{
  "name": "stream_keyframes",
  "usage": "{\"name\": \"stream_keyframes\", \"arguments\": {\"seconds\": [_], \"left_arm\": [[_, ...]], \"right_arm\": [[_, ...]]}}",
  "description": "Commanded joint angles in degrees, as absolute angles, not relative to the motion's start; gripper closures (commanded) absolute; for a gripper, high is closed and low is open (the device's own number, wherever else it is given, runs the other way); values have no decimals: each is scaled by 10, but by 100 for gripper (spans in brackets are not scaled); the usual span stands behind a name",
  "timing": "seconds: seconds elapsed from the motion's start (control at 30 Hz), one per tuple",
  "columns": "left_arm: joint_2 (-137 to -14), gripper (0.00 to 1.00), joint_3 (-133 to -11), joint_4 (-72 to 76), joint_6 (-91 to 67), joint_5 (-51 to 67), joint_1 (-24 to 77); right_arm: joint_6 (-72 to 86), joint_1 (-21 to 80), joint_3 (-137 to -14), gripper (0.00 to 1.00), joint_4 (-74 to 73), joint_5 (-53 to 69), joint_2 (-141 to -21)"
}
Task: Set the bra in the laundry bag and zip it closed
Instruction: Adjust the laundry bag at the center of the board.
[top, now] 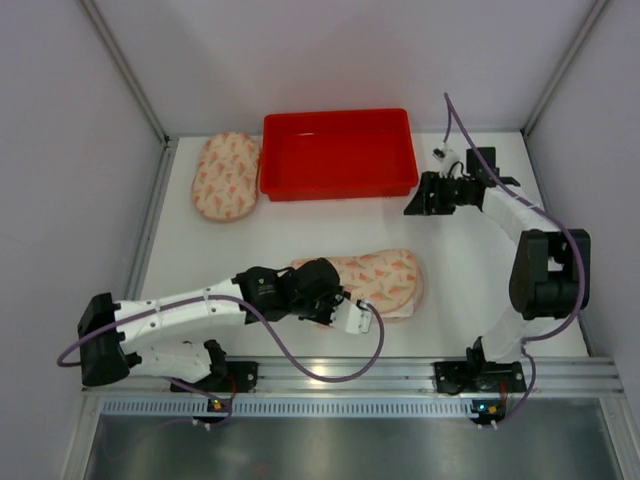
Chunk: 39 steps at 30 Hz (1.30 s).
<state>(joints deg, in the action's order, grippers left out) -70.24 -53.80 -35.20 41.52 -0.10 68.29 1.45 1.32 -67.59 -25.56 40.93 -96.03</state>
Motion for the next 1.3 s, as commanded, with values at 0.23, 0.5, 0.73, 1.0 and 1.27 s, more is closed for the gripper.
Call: {"name": "stream_keyframes", "arguments": {"seconds": [0.23, 0.5, 0.73, 1.0, 1.27], "left_arm": [[-673, 89, -459, -512, 388, 102, 679], [-762, 95, -422, -441, 354, 79, 668], [-823, 94, -455, -348, 378, 85, 543], [-957, 93, -619, -260, 253, 119, 382], [-1056, 87, -766, -255, 119, 143, 317]], "right_arm": [[7, 153, -761, 53, -178, 345, -1069], [-14, 188, -731, 72, -177, 332, -1086], [-26, 188, -635, 100, -196, 314, -1034], [-6, 163, -546, 100, -232, 323, -955], [-31, 154, -500, 100, -283, 382, -888]]}}
